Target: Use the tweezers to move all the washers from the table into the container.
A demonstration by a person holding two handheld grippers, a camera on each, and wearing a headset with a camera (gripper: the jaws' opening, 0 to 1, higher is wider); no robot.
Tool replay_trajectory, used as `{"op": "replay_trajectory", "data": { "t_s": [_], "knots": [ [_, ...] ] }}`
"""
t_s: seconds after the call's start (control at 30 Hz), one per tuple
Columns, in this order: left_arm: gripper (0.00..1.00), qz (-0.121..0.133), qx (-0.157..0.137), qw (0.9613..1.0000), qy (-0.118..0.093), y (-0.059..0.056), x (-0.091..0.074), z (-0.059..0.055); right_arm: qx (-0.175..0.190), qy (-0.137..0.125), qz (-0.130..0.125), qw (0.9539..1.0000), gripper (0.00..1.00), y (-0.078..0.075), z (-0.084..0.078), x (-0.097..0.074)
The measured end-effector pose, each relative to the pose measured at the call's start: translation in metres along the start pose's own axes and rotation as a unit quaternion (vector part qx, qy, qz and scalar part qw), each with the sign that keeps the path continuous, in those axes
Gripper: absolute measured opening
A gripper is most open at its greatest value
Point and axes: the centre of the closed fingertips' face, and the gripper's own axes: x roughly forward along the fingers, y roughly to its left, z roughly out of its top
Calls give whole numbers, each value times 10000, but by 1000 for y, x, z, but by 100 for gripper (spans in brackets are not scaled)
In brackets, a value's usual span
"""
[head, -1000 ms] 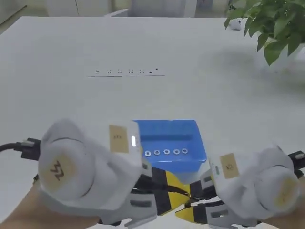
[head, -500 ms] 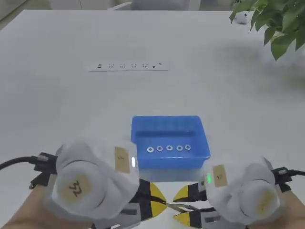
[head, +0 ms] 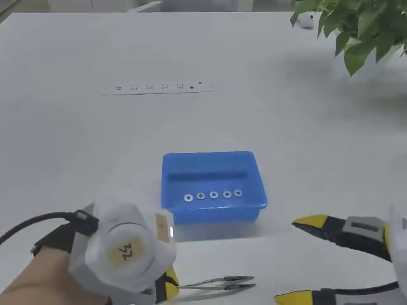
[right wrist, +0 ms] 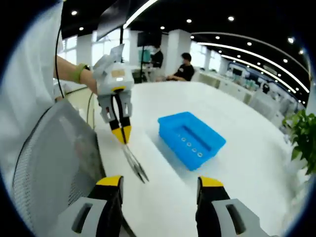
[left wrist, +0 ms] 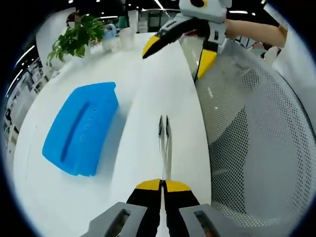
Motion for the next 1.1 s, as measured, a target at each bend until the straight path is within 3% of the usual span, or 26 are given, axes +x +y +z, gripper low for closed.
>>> {"op": "replay_trajectory", "data": {
  "t_s": [0.13, 0.3, 0.43, 0.5, 0.57, 0.63, 0.73, 0.77, 0.8, 0.83, 0.87, 0.9, 0.93, 0.97, 1.0, 1.03, 1.07, 1.1],
  "knots": [
    [0, -58, -143, 9992, 368, -2, 6, -7, 195, -25, -420, 9989, 59, -11, -4, -28],
    [0, -57, -237, 9987, 437, -2, 4, -5, 358, -75, -598, 9975, 59, -6, -11, -43],
    [1, -118, -569, 9974, 423, -4, 4, -5, 423, -204, -679, 9966, 60, -4, -10, -50],
    [9, -81, -965, 9950, 245, -6, 3, -4, 534, -387, -650, 9957, 59, -5, -5, -50],
    [23, 89, -1487, 9888, 3, -7, -1, -2, 651, -601, -643, 9940, 60, -9, 0, -50],
    [31, 437, -1739, 9824, -522, -6, -14, 6, 714, -720, -665, 9926, 60, -14, 0, -50],
    [35, 1005, -2394, 9542, -1490, -2, -41, 18, 859, -782, -737, 9905, 62, -25, -4, -48],
    [42, 1252, -2642, 9361, -1953, 2, -54, 23, 1048, -735, -778, 9887, 62, -29, -8, -47],
    [48, 1365, -2814, 9249, -2161, 3, -61, 24, 1116, -709, -801, 9880, 63, -31, -9, -46],
    [53, 1632, -2928, 9110, -2402, 7, -72, 22, 1145, -757, -836, 9870, 64, -34, -6, -47],
    [59, 1857, -2967, 9013, -2552, 10, -80, 21, 1198, -995, -946, 9833, 65, -38, 2, -49],
    [61, 2103, -3031, 8881, -2744, 11, -90, 20, 1236, -1112, -989, 9811, 67, -40, 5, -50],
    [63, 2195, -3039, 8837, -2804, 12, -94, 20, 1398, -1255, -1019, 9769, 68, -41, 9, -51],
    [65, 2493, -3016, 8699, -3004, 14, -106, 20, 1468, -1353, -1022, 9745, 71, -41, 12, -52],
    [68, 2684, -2990, 8597, -3154, 15, -114, 22, 1449, -1460, -1045, 9730, 73, -41, 14, -54],
    [72, 2904, -2998, 8449, -3345, 16, -123, 24, 1397, -1543, -1107, 9718, 75, -42, 16, -55],
    [79, 3030, -2994, 8359, -3461, 16, -129, 25, 1376, -1573, -1166, 9709, 78, -42, 16, -55],
    [84, 3246, -2955, 8196, -3681, 17, -139, 28, 1347, -1622, -1236, 9697, 80, -43, 17, -56]
  ]
}}
